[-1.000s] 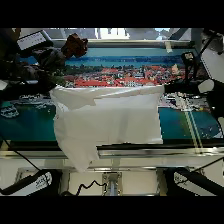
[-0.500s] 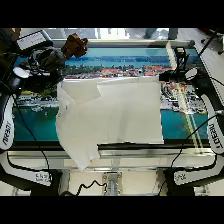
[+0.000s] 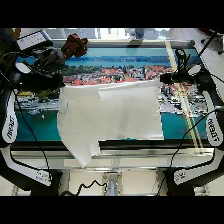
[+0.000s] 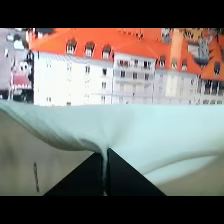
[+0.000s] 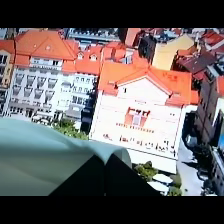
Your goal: Fold the shirts.
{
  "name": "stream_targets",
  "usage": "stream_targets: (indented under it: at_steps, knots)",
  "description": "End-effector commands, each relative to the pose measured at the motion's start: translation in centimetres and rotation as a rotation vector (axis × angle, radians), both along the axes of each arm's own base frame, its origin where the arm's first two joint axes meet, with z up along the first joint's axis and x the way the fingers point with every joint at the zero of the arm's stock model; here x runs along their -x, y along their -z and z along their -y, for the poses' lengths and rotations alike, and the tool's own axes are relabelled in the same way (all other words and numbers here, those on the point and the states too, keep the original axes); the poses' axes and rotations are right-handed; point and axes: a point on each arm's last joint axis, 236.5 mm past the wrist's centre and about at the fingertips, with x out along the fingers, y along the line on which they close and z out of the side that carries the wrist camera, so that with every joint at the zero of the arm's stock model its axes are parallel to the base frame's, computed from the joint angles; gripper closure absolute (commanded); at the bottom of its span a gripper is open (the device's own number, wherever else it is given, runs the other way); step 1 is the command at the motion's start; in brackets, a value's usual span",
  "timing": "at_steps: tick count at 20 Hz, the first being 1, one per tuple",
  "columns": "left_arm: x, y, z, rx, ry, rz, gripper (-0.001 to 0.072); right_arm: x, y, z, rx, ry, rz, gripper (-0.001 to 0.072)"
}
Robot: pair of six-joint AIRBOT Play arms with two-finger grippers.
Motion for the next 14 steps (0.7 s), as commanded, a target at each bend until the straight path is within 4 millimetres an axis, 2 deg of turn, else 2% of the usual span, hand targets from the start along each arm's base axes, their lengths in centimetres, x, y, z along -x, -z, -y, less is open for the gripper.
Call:
stream_targets:
  at_steps: [1, 4, 8, 11, 14]
  knots:
    - [7.4, 2.0, -0.7, -0.058, 0.104, -0.309, 0.0692, 4.1, 1.9, -1.9, -0.068, -0.055, -0.191, 0.0691]
    - [10.6, 2.0, -0.3, -0.046, 0.163, -0.430, 0.0692, 7.3, 3.8, -2.7, -0.102, -0.070, -0.324, 0.0691]
    - [12.1, 3.5, 0.7, -0.042, 0.173, -0.488, 0.0692, 11.7, 7.8, -3.1, -0.124, -0.049, -0.492, 0.0691]
    - [14.1, 5.8, 1.9, -0.041, 0.197, -0.554, 0.0692, 13.1, 10.1, -3.3, -0.133, -0.028, -0.525, 0.0691]
    - [14.9, 8.6, 2.1, -0.087, 0.187, -0.560, 0.0692, 13.3, 10.9, -3.3, -0.134, -0.019, -0.525, 0.0690]
